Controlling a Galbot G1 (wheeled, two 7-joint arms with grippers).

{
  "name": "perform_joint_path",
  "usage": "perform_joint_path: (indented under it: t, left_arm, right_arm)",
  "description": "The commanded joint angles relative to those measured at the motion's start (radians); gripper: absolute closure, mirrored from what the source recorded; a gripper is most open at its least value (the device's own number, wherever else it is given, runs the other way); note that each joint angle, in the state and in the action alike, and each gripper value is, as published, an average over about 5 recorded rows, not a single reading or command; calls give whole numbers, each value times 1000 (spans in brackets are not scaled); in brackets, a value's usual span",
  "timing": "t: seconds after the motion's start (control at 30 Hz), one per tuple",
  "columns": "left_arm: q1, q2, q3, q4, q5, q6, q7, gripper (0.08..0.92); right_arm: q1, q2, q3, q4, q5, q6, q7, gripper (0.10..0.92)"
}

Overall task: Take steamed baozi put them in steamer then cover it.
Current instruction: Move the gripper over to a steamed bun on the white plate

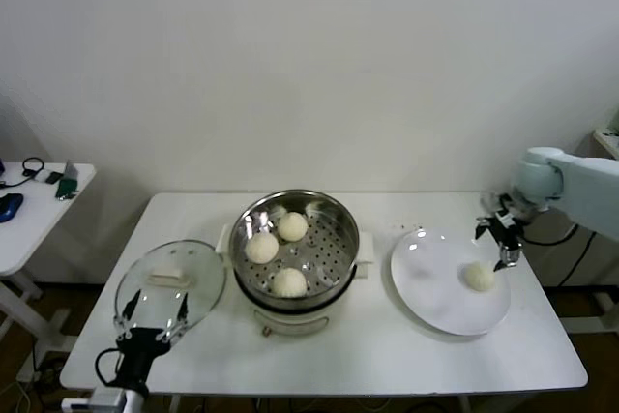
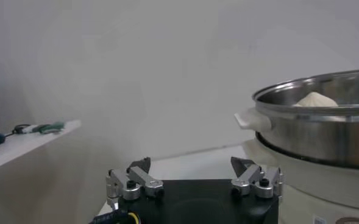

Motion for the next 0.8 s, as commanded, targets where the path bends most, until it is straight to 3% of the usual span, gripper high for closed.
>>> perform_joint_path:
  t: [0.03,0.8]
  left_arm:
    - [9,-9,-1,-3,8,0,-1,177]
    - [18,-8,3,-20,16,2,0,177]
  right_arm:
    - [-225,2,172,-146,-70,-18,18,203]
    - [-315,40,272,-204,-94,-12,39,203]
